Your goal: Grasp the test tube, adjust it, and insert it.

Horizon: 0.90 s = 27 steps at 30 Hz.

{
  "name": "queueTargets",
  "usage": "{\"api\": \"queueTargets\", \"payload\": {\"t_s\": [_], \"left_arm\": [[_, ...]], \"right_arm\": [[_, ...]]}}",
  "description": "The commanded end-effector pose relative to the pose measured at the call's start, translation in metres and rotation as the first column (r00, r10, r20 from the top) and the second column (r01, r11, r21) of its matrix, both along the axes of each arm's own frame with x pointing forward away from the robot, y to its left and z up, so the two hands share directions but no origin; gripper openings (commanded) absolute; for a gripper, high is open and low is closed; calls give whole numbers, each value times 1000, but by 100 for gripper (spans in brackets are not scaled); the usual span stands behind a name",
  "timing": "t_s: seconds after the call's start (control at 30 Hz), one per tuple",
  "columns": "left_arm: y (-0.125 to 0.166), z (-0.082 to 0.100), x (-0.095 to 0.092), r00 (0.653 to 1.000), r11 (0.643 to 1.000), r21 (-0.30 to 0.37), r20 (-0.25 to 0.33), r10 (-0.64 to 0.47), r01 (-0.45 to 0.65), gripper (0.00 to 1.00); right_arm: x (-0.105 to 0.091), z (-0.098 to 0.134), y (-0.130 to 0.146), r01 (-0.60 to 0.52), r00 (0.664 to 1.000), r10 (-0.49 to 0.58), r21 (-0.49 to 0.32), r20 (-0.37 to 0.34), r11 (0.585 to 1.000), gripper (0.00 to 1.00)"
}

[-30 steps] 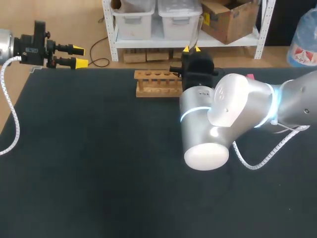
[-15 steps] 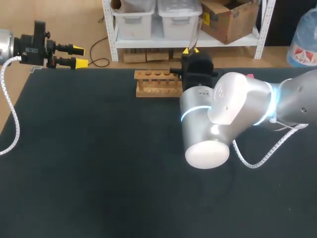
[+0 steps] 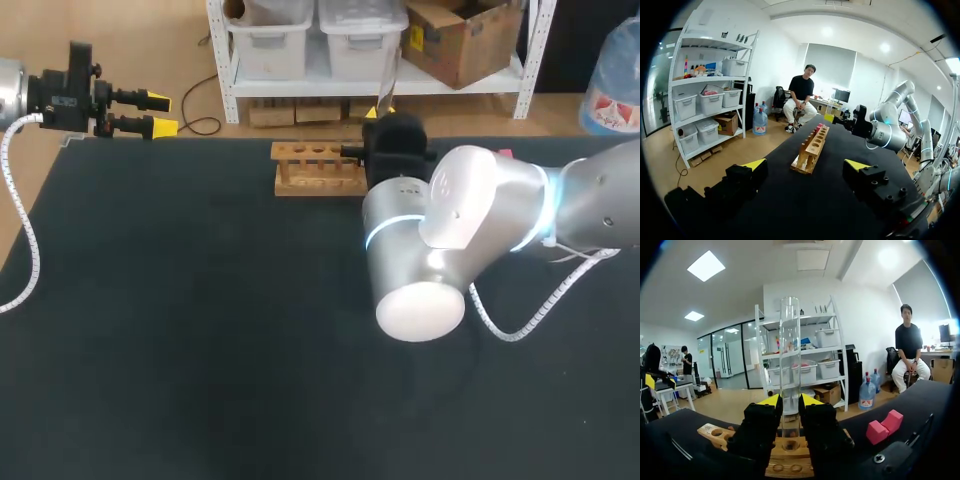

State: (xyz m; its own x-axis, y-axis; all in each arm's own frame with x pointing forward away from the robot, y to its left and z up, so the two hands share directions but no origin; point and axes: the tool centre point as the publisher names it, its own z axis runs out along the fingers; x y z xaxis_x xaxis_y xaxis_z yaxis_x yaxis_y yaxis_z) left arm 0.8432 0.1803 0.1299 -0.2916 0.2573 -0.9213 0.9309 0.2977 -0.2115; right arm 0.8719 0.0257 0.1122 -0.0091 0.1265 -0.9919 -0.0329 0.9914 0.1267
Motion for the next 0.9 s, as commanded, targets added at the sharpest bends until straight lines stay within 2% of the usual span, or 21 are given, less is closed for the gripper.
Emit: {"api": "queueTargets", "payload": {"t_s": [0.03,0.63,0.9], "left_arm": [[0,-1,0,1000,1000,-2,3,-1,1,100],[0,-1,0,1000,1000,-2,3,-1,1,100],[0,-1,0,1000,1000,-2,3,-1,1,100]], "right_arm": [[2,-5,-2,-278,960,278,-2,33,961,0],[2,-24,4,-321,947,321,10,-1,947,0],[-5,-28,8,-329,944,330,36,-23,944,0]]}}
